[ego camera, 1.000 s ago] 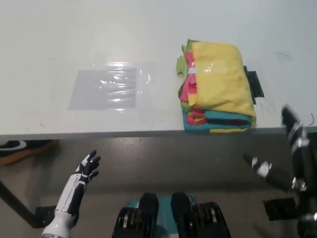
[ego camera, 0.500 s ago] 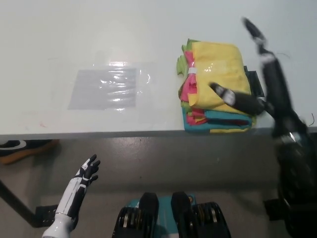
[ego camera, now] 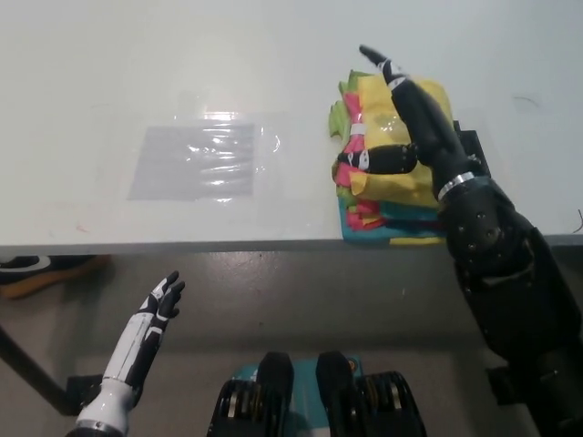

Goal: A stack of folded microfibre clothes with a single fold is kept infront of the robot. the robot uses its right hand to grab one end of the clothes and pulla it away from the other end to unfold

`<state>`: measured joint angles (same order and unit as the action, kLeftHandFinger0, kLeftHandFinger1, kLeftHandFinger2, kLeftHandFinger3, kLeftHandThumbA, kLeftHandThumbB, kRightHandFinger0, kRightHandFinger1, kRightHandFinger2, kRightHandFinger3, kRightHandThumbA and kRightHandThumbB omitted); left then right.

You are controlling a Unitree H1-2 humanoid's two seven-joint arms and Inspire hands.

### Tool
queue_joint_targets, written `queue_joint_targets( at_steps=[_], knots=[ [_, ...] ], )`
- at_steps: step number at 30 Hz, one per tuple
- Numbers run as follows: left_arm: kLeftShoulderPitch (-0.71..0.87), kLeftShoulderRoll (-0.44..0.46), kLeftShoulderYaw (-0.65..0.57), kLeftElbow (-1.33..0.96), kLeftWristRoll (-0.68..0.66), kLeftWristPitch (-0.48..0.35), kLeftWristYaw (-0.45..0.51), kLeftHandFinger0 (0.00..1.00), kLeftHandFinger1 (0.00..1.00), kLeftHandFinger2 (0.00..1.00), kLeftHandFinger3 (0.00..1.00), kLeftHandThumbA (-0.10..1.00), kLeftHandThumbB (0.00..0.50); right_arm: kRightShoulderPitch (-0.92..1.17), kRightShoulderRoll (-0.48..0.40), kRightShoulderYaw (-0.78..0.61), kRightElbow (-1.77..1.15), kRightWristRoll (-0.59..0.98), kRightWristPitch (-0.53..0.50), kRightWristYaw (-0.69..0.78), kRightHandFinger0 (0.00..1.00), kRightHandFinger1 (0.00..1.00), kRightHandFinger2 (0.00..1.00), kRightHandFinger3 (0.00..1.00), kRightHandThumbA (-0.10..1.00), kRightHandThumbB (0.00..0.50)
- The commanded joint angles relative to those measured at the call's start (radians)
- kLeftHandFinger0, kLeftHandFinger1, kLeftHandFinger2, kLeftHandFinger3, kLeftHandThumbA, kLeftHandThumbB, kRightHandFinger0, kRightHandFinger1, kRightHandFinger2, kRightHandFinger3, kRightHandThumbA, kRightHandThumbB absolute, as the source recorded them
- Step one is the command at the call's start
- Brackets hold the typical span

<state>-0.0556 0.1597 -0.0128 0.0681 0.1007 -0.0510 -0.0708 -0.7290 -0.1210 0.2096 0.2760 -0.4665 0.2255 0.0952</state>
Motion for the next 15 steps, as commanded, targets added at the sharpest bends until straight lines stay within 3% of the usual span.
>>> queue_joint_targets(
  at_steps=[1,11,15],
  knots=[
    [-0.02,0.025,-0.004,-0.006,0.027,-0.034,0.004,1.0,1.0,1.0,1.0,1.0,0.206,-0.058,-0.003,0.01,0.042,-0.006,0.019,0.001,1.0,1.0,1.0,1.0,1.0,0.359],
    [-0.037,0.037,-0.01,0.007,0.026,-0.055,-0.009,1.0,1.0,1.0,1.0,1.0,0.174,-0.038,0.001,0.0,0.144,0.039,0.028,0.013,1.0,1.0,1.0,1.0,1.0,0.359],
    [-0.05,0.037,-0.014,0.016,0.021,-0.064,-0.011,1.0,1.0,1.0,1.0,1.0,0.151,-0.038,0.007,-0.01,0.204,0.061,0.014,0.005,1.0,1.0,1.0,1.0,1.0,0.389]
  ],
)
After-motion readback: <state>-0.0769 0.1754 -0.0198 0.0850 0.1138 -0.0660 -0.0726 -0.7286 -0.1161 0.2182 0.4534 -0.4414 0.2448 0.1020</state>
